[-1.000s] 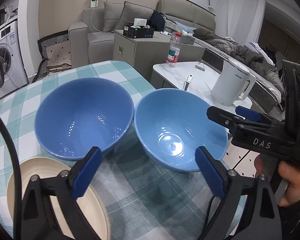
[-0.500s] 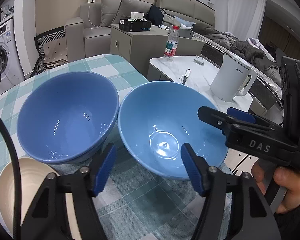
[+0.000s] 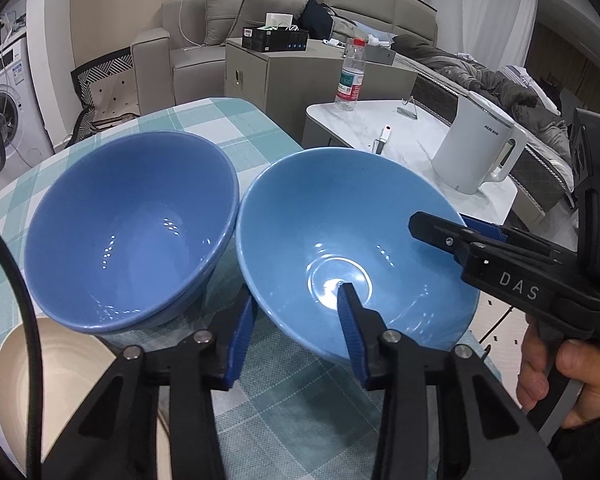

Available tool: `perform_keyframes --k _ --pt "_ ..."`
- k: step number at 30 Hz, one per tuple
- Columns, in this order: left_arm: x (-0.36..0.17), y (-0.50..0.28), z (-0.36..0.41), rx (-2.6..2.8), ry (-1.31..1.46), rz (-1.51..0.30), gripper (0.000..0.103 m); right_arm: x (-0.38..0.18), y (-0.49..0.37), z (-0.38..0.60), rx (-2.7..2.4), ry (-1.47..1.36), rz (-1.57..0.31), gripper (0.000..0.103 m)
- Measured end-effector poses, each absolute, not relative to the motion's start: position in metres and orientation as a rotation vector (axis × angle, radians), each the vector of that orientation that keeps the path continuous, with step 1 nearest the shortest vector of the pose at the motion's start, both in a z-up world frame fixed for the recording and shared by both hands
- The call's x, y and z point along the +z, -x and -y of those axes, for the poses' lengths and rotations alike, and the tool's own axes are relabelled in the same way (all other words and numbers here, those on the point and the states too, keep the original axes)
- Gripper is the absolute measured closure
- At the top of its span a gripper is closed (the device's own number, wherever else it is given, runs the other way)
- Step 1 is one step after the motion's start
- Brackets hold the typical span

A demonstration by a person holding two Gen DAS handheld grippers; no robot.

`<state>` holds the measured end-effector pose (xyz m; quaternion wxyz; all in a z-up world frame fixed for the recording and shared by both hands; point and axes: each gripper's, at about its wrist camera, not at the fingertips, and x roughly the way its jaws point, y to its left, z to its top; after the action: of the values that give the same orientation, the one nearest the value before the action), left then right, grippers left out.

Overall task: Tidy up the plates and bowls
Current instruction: 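Lift the light blue bowl with both grippers and carry it toward the dark blue bowl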

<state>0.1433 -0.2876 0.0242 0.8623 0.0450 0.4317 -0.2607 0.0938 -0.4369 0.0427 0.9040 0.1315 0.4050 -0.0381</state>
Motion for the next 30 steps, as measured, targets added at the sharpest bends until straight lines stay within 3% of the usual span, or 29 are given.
perform_keyframes --k 4,13,30 --pt "0.024 -0.145 0.286 -0.543 -0.096 -0.906 0.070 0.042 -0.094 0.437 -0.077 -0.268 -0.838 0.064" --pt "0.025 -0.148 0.286 -0.542 -0.110 -0.906 0.071 0.042 -0.096 0.435 -0.075 -0.234 -0.838 0.072" --pt "0.035 -0.141 0.293 -0.538 -0.140 -0.876 0.071 0.051 -0.087 0.441 -0.068 -0.242 -0.805 0.073"
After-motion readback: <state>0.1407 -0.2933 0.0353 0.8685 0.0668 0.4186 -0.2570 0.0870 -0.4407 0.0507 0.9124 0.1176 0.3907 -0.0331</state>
